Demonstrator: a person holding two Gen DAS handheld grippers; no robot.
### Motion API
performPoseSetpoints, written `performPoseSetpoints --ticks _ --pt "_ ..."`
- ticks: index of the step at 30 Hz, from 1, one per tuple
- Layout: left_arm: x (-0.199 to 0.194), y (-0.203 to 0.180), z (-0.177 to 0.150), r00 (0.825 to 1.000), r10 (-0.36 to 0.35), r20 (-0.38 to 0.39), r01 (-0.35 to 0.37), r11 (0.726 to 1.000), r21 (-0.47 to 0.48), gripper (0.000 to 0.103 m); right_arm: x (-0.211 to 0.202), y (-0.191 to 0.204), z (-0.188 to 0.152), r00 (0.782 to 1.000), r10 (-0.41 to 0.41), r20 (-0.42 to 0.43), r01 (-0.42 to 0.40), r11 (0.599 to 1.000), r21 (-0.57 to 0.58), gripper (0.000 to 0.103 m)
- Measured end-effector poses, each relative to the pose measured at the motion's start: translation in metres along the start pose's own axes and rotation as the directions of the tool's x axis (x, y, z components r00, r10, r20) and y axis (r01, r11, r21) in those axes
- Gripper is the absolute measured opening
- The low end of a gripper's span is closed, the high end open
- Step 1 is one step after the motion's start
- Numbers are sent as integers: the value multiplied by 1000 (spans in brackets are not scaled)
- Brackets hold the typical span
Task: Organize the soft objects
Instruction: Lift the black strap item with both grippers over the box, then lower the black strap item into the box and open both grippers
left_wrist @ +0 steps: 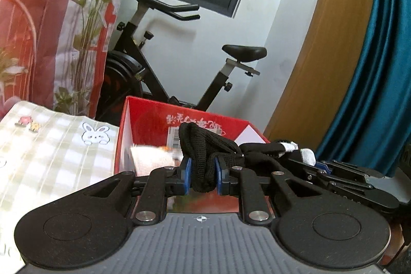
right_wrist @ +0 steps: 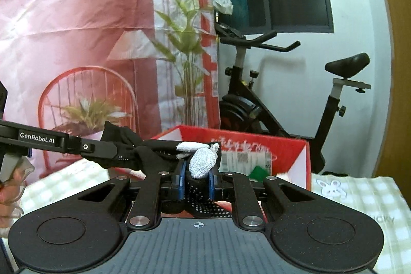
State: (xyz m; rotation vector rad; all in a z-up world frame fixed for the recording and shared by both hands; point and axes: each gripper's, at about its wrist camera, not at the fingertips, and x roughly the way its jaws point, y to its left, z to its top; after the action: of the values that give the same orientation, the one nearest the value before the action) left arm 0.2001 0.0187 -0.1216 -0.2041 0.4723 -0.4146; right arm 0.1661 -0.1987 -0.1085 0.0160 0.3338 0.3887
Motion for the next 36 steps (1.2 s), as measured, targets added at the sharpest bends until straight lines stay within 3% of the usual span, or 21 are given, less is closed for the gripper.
performPoseSetpoints --ticks 5,11,17,22,25,27,32,36 --pt "39 13 5 989 -20 -148 9 997 -75 20 33 -9 8 994 -6 -107 8 1000 19 15" --pt "76 17 16 984 10 -177 -22 998 -66 20 78 -18 5 978 -37 -205 43 999 27 15" --pt "111 25 26 974 106 -201 -112 993 -22 20 123 -32 9 960 -72 -270 92 994 64 15" --pt "120 31 29 966 158 -204 -160 987 5 20 145 -29 12 953 -84 -292 101 994 41 15" --pt "115 32 28 965 154 -210 -152 988 24 21 146 -19 12 949 -96 -302 97 995 -11 16" --pt "108 32 28 966 143 -217 -138 990 38 27 142 -19 12 948 -83 -306 83 996 -13 17" --pt "88 30 27 968 142 -208 -129 989 74 70 119 -32 15 951 -70 -301 82 996 27 29" --pt "69 22 29 969 171 -177 -153 982 114 92 99 -37 18 951 -88 -298 103 994 35 37"
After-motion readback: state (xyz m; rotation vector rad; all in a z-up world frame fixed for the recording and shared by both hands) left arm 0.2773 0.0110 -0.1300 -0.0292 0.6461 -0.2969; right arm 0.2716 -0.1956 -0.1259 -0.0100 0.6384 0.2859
